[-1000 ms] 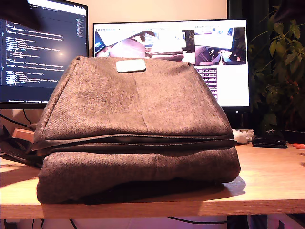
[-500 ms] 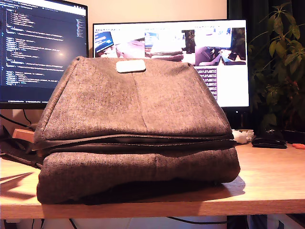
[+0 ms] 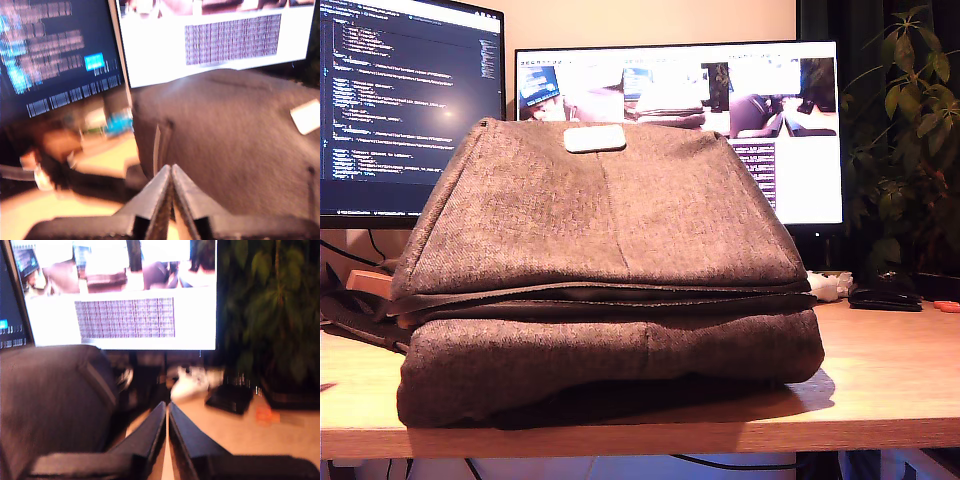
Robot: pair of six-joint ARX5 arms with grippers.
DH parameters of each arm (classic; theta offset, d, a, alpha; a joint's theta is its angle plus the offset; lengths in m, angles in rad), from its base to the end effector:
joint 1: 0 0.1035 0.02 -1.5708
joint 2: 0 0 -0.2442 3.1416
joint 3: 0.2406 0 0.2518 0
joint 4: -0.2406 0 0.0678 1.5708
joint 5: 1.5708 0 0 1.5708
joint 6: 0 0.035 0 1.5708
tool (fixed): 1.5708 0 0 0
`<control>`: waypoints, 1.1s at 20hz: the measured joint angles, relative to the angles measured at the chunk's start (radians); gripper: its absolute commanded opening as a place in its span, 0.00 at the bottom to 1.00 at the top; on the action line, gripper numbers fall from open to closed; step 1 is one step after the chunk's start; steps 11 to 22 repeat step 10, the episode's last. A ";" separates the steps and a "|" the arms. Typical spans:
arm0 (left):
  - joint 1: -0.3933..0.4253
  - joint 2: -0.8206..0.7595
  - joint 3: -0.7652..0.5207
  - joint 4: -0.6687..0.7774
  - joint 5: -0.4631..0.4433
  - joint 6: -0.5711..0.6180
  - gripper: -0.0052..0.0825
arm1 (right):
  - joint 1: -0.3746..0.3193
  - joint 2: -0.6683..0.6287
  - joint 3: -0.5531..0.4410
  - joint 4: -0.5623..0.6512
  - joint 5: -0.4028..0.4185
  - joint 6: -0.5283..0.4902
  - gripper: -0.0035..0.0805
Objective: Pack the pair of socks inside the grey Google backpack
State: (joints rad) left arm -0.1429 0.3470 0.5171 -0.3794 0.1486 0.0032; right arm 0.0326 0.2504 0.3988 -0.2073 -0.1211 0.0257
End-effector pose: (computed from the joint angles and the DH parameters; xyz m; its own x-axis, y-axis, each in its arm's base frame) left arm 0.1194 -0.0224 0.2658 0.9365 -0.2843 -0.2055 0.2849 0.9582 -0.0276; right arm 0.1186 0.0081 0.2535 0.9865 0.1530 -0.0584 -0.1513 0.9879 0.0328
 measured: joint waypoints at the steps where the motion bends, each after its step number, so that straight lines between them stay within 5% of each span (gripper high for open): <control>1: 0.000 -0.001 0.000 -0.034 0.000 -0.013 0.04 | 0.000 0.003 0.000 -0.029 0.000 0.000 0.03; 10: 0.000 0.000 0.000 -0.230 0.000 -0.021 0.04 | 0.000 0.007 0.000 -0.339 0.000 0.000 0.03; 22: 0.000 0.000 0.000 -0.230 0.000 -0.021 0.04 | 0.000 0.007 0.000 -0.339 0.000 0.000 0.03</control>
